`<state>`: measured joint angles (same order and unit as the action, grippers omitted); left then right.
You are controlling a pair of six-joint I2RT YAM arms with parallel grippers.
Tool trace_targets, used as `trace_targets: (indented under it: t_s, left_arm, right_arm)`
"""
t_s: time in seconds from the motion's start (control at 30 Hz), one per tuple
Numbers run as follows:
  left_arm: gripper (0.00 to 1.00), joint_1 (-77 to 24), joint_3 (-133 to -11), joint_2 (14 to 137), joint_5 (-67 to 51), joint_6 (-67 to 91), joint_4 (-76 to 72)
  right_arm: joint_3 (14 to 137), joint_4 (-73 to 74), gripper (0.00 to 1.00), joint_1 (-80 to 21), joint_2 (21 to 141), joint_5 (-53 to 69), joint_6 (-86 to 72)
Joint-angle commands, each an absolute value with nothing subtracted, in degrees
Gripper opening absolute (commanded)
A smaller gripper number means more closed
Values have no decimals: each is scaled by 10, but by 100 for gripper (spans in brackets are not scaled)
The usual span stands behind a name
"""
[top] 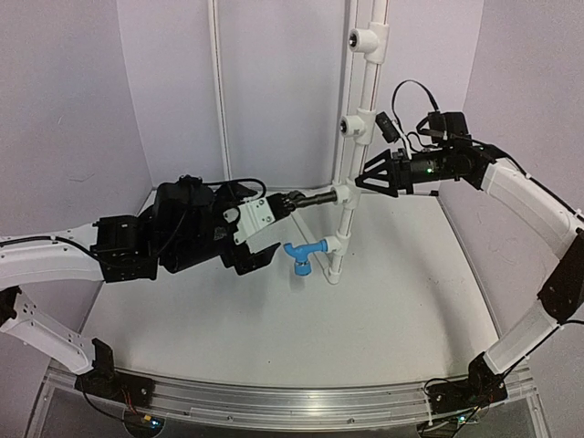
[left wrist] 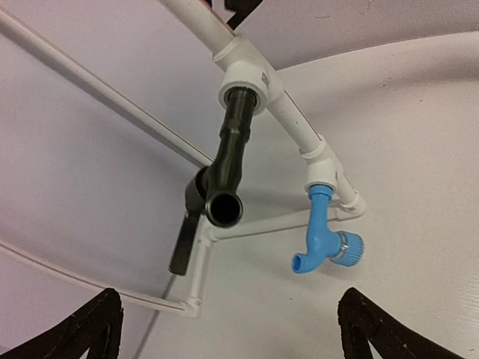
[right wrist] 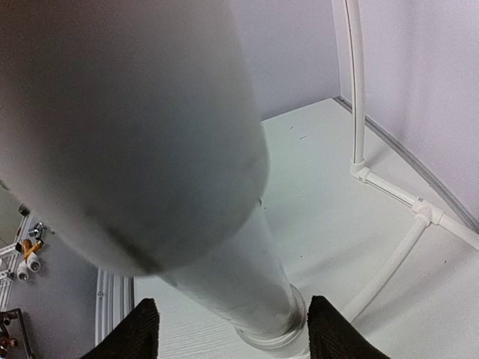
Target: Install the water faucets
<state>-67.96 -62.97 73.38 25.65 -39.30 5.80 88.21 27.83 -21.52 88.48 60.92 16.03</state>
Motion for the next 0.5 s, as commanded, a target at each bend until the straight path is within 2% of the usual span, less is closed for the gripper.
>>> trace_targets:
  t_s: [0.0, 0.13, 0.27, 0.37, 0.47]
  left_arm:
    - [100, -681, -685, 689, 263, -85, 259]
    - [100, -680, -695, 663, 257, 111, 293]
    - [100, -661, -699, 657, 226, 288, 292]
    - [100, -578, -671, 642, 70, 392, 259]
    - [100, -540, -620, 617, -35, 458, 171]
  right_arm:
    - [878, 279, 70, -219, 843, 614, 157]
    - [885, 278, 79, -219, 838, 609, 159]
    - [918, 277, 82, -218, 858, 622, 152]
    - [953, 277, 85, -218, 872, 629, 152]
    - [991, 279, 89, -218, 887, 637, 161]
